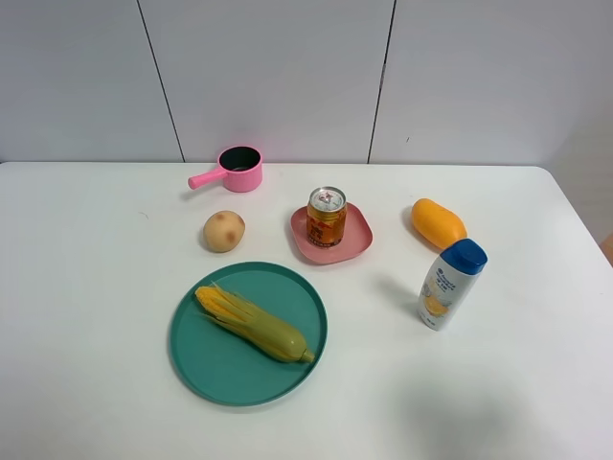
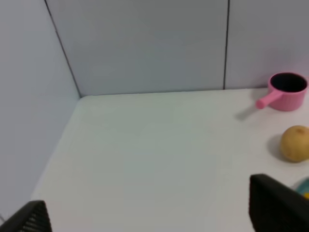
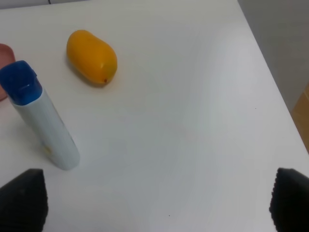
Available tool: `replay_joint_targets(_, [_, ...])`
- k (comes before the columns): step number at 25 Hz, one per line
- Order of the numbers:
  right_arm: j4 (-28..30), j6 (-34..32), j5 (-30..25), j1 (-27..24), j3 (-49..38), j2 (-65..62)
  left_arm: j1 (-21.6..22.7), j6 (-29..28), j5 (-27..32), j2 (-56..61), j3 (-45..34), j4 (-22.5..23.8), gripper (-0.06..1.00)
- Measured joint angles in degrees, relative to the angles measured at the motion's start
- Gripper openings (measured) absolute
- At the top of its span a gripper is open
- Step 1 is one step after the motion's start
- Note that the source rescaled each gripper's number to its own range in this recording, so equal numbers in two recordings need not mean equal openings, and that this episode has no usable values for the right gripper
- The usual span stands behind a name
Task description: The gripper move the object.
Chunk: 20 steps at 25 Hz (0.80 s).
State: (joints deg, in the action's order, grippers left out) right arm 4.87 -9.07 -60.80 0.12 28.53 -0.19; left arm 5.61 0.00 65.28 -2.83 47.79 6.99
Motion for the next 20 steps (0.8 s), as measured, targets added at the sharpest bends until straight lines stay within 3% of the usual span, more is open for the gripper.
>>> replay_joint_targets(9, [0.00, 0.00, 0.00, 0.00, 0.00, 0.00, 0.00, -7.89, -2.65, 3.16, -15.66, -0.71, 0.68])
replay_joint_targets(20, [0.00, 0.00, 0.00, 0.00, 0.00, 0.00, 0.00, -8.91, -4.10, 3.20, -18.15, -1.84, 0.68])
